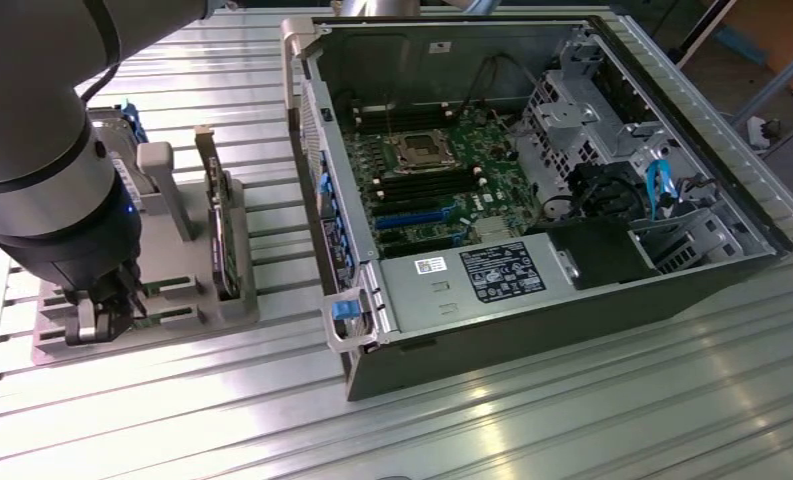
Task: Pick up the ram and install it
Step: 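Pick up the ram and move it above insertion slot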
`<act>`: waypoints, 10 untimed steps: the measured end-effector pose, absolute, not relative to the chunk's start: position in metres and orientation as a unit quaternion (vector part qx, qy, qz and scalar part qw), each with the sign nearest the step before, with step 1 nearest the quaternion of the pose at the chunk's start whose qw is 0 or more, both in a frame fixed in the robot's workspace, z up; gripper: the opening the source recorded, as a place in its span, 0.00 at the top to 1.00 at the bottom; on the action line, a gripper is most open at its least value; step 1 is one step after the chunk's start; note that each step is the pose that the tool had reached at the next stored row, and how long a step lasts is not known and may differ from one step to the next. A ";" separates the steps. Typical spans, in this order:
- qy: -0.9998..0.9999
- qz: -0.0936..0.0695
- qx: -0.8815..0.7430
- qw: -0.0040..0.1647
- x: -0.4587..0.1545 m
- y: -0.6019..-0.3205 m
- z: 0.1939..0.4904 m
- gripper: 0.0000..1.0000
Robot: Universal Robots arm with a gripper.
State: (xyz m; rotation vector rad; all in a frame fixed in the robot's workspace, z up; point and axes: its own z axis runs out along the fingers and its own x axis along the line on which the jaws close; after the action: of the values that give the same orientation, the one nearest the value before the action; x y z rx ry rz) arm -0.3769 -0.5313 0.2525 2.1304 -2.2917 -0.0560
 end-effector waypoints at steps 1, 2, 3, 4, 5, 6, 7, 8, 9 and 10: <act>-0.732 -0.018 0.681 0.006 -0.377 -0.532 0.252 0.76; -0.732 -0.018 0.681 0.006 -0.377 -0.532 0.251 0.76; -0.732 -0.018 0.681 0.006 -0.377 -0.532 0.251 0.76; -0.732 -0.018 0.681 0.006 -0.377 -0.532 0.250 0.76; -0.732 -0.018 0.681 0.006 -0.377 -0.532 0.249 0.76; -0.732 -0.018 0.681 0.006 -0.377 -0.532 0.248 0.76; -0.732 -0.018 0.681 0.006 -0.377 -0.532 0.248 0.76; -0.732 -0.018 0.681 0.006 -0.377 -0.532 0.247 0.76; -0.732 -0.018 0.681 0.006 -0.377 -0.532 0.246 0.76; -0.732 -0.018 0.681 0.006 -0.377 -0.532 0.246 0.76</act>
State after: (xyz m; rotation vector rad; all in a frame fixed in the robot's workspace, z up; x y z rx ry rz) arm -0.3768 -0.5322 0.2455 2.1304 -2.2917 -0.0560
